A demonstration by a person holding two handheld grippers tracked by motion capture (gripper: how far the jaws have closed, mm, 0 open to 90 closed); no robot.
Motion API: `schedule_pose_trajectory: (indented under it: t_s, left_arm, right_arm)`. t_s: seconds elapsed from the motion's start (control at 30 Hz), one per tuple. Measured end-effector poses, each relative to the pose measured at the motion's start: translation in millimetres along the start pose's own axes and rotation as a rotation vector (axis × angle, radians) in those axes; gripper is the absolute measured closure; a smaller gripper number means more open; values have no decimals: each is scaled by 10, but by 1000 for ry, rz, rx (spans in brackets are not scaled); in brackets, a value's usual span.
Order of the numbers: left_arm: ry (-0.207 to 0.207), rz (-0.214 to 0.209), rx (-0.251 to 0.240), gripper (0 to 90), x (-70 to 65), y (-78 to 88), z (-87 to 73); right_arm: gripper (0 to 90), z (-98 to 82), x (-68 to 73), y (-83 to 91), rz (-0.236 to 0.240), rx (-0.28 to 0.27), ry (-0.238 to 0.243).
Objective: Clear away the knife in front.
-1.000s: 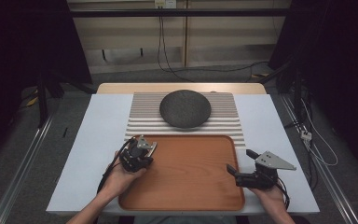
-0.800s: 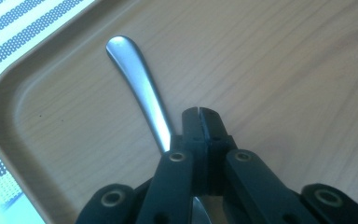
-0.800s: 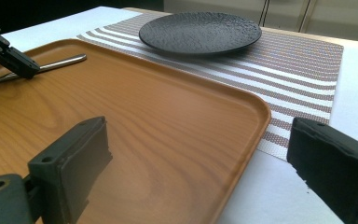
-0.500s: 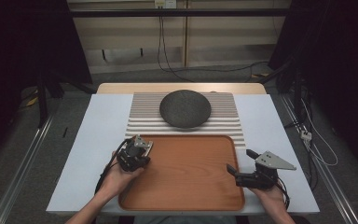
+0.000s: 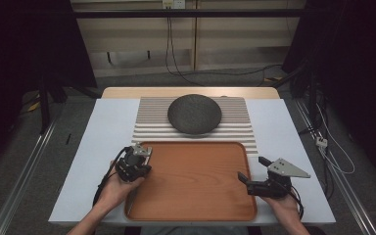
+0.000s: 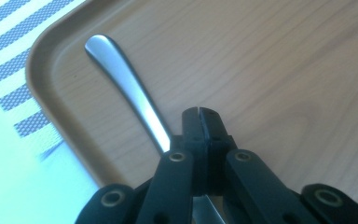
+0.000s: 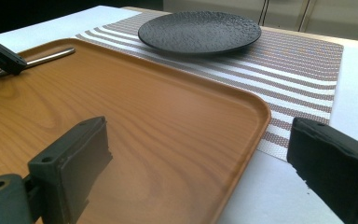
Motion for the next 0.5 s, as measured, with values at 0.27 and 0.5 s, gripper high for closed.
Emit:
schedule_pose_trajectory:
  t_s: [0.27, 0.5]
  left_arm:
    - [18, 6, 2, 900, 76, 45, -51]
    - [30, -14, -3, 900, 111, 68, -70]
  right_arm:
    - [57, -2, 0, -1, -1, 1, -2]
    - [57, -1, 3, 3, 2, 0, 3]
Point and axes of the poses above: each handheld gripper's, and its own axes: y roughly backward along the jaws, z roughly out of its top, x roughly to its left, the point moved 10 cm from there along -y, roughly forward along the jaws, and after that the axes turned 4 degrees about y, right-handed, at the moved point
